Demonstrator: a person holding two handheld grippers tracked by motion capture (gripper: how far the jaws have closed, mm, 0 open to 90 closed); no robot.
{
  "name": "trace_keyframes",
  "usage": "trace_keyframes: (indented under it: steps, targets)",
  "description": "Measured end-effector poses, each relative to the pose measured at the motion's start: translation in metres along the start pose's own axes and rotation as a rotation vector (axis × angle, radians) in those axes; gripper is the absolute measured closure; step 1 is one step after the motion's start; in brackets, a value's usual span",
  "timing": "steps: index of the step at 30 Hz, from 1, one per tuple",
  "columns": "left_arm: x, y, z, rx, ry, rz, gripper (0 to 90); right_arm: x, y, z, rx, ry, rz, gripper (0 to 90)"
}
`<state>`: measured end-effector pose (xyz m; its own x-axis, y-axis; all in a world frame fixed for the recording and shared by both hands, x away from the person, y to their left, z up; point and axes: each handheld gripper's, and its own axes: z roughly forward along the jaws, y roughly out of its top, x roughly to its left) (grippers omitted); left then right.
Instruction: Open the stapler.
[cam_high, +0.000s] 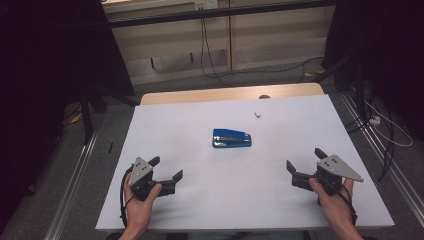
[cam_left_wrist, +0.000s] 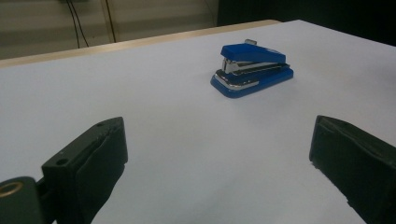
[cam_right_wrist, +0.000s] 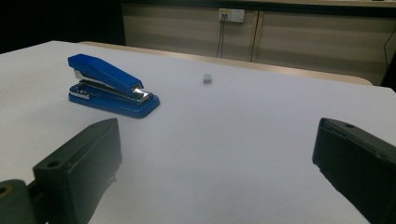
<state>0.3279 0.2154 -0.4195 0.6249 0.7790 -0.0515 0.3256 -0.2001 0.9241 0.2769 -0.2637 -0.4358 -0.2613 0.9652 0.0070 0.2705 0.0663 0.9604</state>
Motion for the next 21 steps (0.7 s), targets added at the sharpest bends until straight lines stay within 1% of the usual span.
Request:
trace_keyframes:
  steps: [2,3,5,7,8,9,10,14,17,18,20,21]
  targets:
    - [0.0,0.0,0.0,0.0,-0.003,-0.001,4.4,0.001,0.0,0.0,0.003,0.002,-0.002,0.9]
    - [-0.001,0.0,0.001,-0.002,0.005,-0.002,4.3,0.001,0.0,0.0,0.004,0.004,-0.005,0.9]
    - [-0.001,0.0,0.001,0.002,0.005,-0.001,4.3,0.001,0.0,0.0,0.006,0.003,-0.006,0.9]
    - [-0.002,0.0,0.002,0.01,-0.002,0.011,4.3,0.002,0.0,0.0,0.006,0.007,-0.004,0.9]
    - [-0.002,0.0,0.002,0.017,-0.011,0.014,4.3,0.002,0.0,0.0,0.006,0.008,-0.006,0.9]
    - [-0.002,0.0,0.002,0.017,-0.011,0.014,4.4,0.002,0.0,0.0,0.006,0.008,-0.006,0.9]
    - [-0.002,0.0,0.003,0.018,-0.02,0.014,4.4,0.003,0.0,0.0,0.008,0.013,-0.009,0.9]
    - [-0.002,0.0,0.006,0.024,-0.012,0.014,4.7,0.006,-0.001,0.0,0.013,0.036,-0.014,0.7]
    - [-0.002,0.0,0.008,0.032,-0.013,0.012,4.6,0.007,-0.001,0.001,0.013,0.043,-0.014,0.5]
    - [-0.002,0.0,0.01,0.038,-0.013,0.017,4.7,0.006,-0.002,0.001,0.016,0.044,-0.014,0.5]
    - [-0.003,-0.001,0.011,0.044,-0.018,0.021,4.7,0.007,-0.003,0.003,0.021,0.044,-0.035,0.3]
    - [-0.003,-0.001,0.011,0.044,-0.018,0.021,4.6,0.007,-0.003,0.003,0.021,0.044,-0.035,0.3]
